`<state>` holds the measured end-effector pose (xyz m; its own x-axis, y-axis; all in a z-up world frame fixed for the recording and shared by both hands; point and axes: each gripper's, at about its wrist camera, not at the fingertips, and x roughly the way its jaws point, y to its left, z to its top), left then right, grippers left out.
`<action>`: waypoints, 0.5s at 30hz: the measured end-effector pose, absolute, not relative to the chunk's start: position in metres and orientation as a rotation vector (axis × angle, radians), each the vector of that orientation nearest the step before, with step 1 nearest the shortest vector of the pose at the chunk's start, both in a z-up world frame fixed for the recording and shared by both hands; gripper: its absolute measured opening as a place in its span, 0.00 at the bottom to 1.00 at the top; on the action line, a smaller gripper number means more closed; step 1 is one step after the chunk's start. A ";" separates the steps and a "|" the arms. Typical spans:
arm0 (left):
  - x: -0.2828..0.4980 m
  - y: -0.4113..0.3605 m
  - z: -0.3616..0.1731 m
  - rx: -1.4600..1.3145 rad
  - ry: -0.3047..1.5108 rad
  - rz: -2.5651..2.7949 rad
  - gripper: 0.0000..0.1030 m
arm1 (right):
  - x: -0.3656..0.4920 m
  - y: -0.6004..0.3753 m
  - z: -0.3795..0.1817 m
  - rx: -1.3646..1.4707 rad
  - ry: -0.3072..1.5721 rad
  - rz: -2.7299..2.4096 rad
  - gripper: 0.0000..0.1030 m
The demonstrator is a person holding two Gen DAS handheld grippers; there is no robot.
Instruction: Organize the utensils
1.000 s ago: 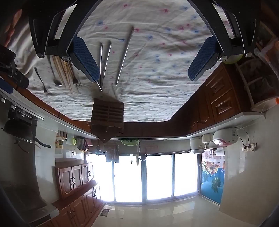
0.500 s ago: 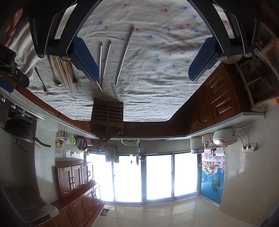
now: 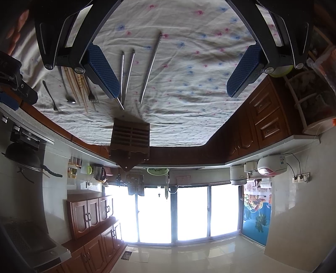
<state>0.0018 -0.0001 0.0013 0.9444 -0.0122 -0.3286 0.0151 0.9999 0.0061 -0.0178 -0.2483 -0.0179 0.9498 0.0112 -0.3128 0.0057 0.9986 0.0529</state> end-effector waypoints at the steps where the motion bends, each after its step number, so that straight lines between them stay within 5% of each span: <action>1: 0.002 0.000 0.001 0.009 0.335 -0.015 1.00 | -0.018 -0.248 -0.018 0.053 0.318 0.002 0.98; 15: 0.003 0.000 0.000 0.005 0.344 -0.018 1.00 | -0.016 -0.249 -0.021 0.065 0.329 0.006 0.98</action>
